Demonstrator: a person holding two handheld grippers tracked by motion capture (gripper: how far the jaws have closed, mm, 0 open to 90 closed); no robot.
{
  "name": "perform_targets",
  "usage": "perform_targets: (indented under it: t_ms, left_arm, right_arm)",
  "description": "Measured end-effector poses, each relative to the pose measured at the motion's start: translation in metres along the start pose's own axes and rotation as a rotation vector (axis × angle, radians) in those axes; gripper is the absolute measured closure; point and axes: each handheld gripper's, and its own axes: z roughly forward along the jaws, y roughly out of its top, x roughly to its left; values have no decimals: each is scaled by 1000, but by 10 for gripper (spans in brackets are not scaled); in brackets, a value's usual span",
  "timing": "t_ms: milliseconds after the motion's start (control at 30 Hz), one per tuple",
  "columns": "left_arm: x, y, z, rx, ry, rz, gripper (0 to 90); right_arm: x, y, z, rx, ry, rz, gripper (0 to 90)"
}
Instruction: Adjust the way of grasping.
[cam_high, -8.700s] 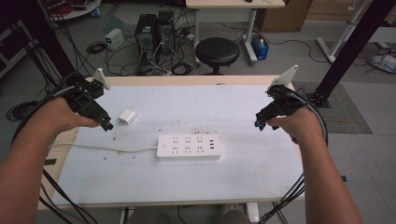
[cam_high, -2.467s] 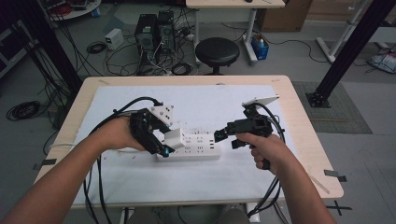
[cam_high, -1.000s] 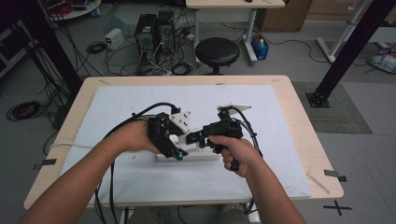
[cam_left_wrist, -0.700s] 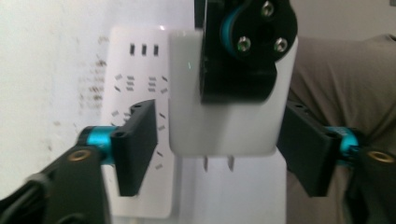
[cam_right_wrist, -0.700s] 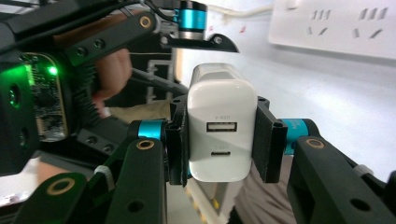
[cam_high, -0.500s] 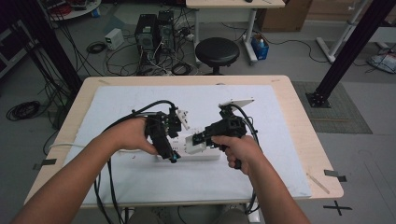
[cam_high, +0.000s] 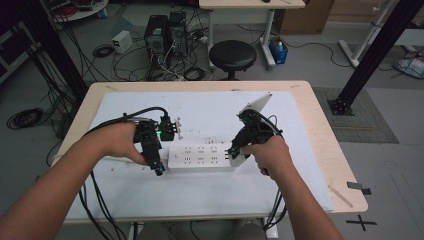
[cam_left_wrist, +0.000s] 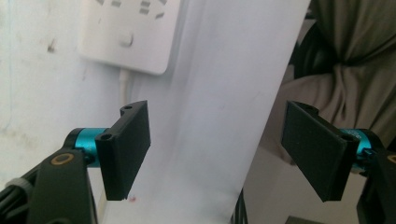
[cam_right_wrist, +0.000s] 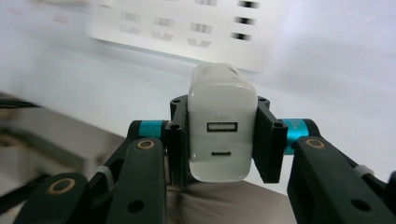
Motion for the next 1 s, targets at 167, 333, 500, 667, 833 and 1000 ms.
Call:
perform_targets:
  t_ms: [167,333,500,667,833,1000]
  left_arm:
    - [6,-13,-4,14,5,-41,243]
    - [8,-27,-13,2,10,-91,243]
    - [9,-42,-19,-6,23,-121,244]
    - [11,-52,-23,-9,24,-141,244]
    - [11,-56,-24,-14,24,-154,243]
    - [11,-56,-25,-22,32,-141,243]
  right_arm:
    - [-9,1,-6,42,-159,-1,619]
    - [-23,0,-9,66,-260,20,619]
    - [-39,-4,-16,75,-299,34,619]
    - [-51,-6,-26,66,-292,37,619]
    - [-59,-8,-31,57,-303,37,619]
    - [-65,-11,-37,39,-265,-1,618]
